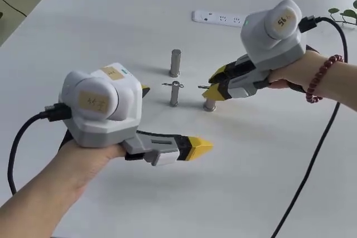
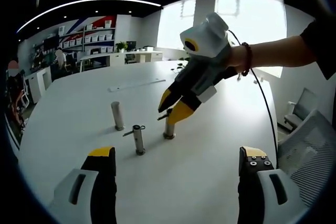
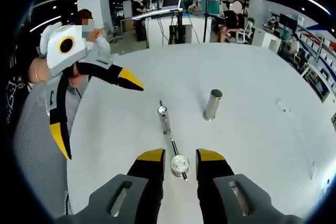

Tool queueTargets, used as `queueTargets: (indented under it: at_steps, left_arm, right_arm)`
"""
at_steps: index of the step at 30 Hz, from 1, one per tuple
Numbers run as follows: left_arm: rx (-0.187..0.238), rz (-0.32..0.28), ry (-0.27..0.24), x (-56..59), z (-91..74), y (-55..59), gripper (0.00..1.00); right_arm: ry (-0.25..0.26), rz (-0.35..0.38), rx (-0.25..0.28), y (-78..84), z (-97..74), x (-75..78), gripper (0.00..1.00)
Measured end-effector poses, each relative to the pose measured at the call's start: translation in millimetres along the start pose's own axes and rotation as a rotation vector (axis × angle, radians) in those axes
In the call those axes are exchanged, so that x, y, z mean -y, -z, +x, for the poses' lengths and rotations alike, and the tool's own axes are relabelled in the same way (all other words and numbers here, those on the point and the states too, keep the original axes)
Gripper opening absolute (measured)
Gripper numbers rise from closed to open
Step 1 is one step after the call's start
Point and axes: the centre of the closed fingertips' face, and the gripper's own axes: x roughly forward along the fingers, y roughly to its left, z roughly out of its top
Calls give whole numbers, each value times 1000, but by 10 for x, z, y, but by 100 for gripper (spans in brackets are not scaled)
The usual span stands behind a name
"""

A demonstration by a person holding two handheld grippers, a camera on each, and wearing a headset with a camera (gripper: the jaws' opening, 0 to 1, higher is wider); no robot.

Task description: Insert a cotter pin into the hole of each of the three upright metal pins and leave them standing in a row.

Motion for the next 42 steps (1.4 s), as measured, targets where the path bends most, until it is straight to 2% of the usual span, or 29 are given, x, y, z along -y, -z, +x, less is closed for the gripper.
queueTargets:
  at_steps: [6,8,11,13,19,21,26,28,31,38,42]
  left_arm:
    - [8,-1,-4,-6,-9,-19,98]
    - [8,-1,-5,-6,-13,-20,98]
    - [10,-4,-8,-18,-16,-25,98]
    - [8,-6,-12,-33,-21,-20,98]
    - [19,-18,-29,-74,-34,-41,98]
    - [21,-19,-34,-84,-39,-52,97]
    - [36,-22,-40,-100,-45,-84,98]
    - [33,-28,-46,-121,-45,-76,97]
    - [37,-27,-52,-140,-51,-85,97]
    - [52,-21,-65,-193,-67,-130,96]
    - [41,-11,-74,-219,-69,-112,96]
  right_arm:
    - [11,37,54,-158,-9,36,23]
    - [30,80,108,-279,8,86,24]
    - [71,126,198,-475,6,176,20]
    - [71,166,224,-531,21,206,21]
    - [120,190,255,-623,158,337,20]
    - [134,200,270,-632,211,387,20]
    - [170,216,268,-609,400,567,20]
    - [181,225,276,-614,424,597,20]
    - [170,265,308,-654,471,615,20]
    - [166,250,280,-630,596,625,18]
    - [159,244,279,-632,690,621,17]
